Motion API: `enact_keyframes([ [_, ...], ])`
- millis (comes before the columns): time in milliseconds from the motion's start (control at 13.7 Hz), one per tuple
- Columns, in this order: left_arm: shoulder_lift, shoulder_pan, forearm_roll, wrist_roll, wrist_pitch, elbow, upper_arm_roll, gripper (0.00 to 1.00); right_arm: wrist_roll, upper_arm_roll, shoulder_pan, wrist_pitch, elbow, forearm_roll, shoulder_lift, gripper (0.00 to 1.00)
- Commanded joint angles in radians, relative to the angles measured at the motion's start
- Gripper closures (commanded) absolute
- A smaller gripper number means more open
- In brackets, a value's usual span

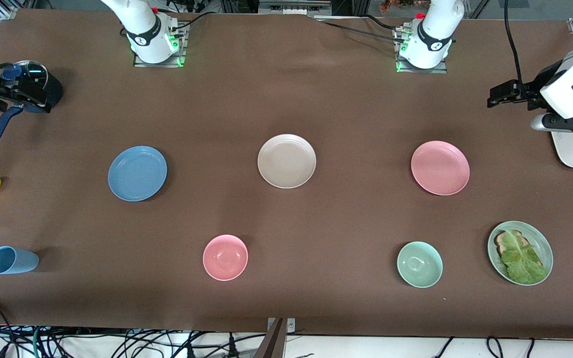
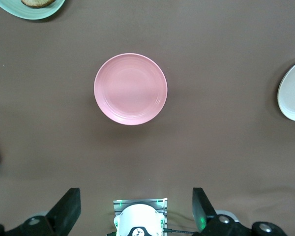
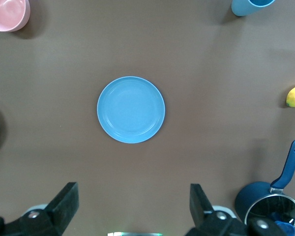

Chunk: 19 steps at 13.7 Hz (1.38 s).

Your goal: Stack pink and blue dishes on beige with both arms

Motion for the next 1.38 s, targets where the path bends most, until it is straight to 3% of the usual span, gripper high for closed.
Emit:
enact_keyframes([
  [0,-0.004,0.004,0.003,-0.003,0.012,-0.005,-0.003,0.00,0.018,-0.002,-0.001,-0.003,0.016,0.011,0.006,0.00],
  [1311,0.010,0.004,0.003,-0.003,0.014,-0.002,-0.002,0.00,0.019,0.001,0.002,-0.014,0.021,0.011,0.006,0.00],
])
